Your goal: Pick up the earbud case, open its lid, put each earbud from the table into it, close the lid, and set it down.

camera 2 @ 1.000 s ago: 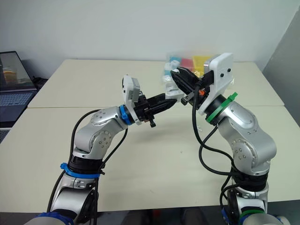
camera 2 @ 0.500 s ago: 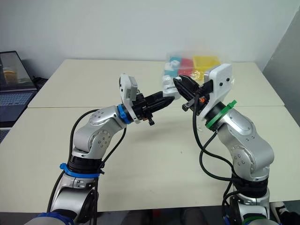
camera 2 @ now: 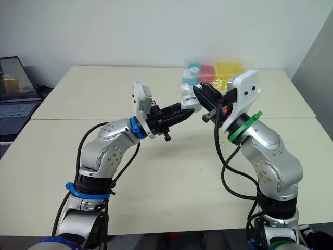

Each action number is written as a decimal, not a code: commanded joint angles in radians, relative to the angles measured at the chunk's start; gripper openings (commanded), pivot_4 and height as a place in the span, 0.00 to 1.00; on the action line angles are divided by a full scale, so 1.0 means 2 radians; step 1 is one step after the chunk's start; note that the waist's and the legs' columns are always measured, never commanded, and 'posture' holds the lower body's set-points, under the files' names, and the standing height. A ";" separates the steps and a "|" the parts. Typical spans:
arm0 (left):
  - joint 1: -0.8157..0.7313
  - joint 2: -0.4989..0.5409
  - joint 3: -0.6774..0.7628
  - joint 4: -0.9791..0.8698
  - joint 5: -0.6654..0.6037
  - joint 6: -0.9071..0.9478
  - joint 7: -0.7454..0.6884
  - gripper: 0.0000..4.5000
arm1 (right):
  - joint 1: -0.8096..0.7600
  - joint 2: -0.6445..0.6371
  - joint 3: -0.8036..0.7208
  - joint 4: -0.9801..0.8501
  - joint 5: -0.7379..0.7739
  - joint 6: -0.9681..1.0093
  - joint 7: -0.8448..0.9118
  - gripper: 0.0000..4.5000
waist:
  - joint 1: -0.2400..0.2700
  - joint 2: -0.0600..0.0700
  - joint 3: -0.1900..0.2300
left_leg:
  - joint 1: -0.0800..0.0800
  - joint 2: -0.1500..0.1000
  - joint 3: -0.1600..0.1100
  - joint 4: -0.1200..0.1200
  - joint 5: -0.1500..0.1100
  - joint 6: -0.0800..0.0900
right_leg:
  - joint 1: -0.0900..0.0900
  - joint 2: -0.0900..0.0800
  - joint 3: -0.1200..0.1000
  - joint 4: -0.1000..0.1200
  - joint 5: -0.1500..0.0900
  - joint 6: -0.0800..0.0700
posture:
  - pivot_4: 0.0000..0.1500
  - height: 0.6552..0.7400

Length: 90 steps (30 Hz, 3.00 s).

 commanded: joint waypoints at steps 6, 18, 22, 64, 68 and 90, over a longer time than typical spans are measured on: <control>-0.003 0.001 0.009 -0.027 -0.012 0.005 0.000 0.17 | 0.012 0.003 0.005 -0.005 0.002 -0.014 -0.002 0.09 | 0.000 0.000 0.000 | 0.000 0.000 0.000 0.000 0.000 0.000 | 0.000 0.000 0.000 0.000 0.000 0.000 | 1.00 1.00; -0.004 0.001 0.010 -0.027 -0.012 0.007 -0.001 0.17 | 0.022 -0.002 0.009 -0.009 -0.001 -0.016 -0.002 0.09 | 0.000 0.000 0.000 | 0.000 0.000 0.000 0.000 0.000 0.000 | 0.000 0.000 0.000 0.000 0.000 0.000 | 1.00 1.00; -0.005 0.001 0.011 -0.025 -0.012 0.006 -0.002 0.17 | 0.023 -0.002 0.008 -0.011 0.003 -0.014 -0.001 0.09 | 0.000 0.000 0.000 | 0.000 0.000 0.000 0.000 0.000 0.000 | 0.000 0.000 0.000 0.000 0.000 0.000 | 1.00 1.00; 0.008 0.019 0.018 -0.013 -0.007 -0.004 -0.013 0.17 | -0.014 -0.207 -0.034 0.054 0.055 0.028 0.115 0.46 | 0.000 0.000 0.000 | 0.000 0.000 0.000 0.000 0.000 0.000 | 0.000 0.000 0.000 -0.001 0.000 0.000 | 1.00 1.00; 0.026 0.042 0.027 -0.017 -0.004 -0.004 -0.022 0.17 | -0.028 -0.272 -0.006 0.089 0.062 0.097 0.157 0.46 | -0.001 0.000 0.000 | 0.000 0.000 0.000 0.000 0.000 0.000 | 0.000 0.000 0.000 -0.002 0.000 0.000 | 1.00 1.00; 0.070 0.053 0.037 -0.077 -0.011 0.012 0.014 0.17 | -0.019 -0.155 0.118 0.341 -0.130 -0.018 0.141 0.46 | 0.000 0.000 0.000 | -0.001 0.000 0.001 0.000 0.000 0.000 | 0.000 0.000 0.000 -0.002 0.000 0.000 | 1.00 1.00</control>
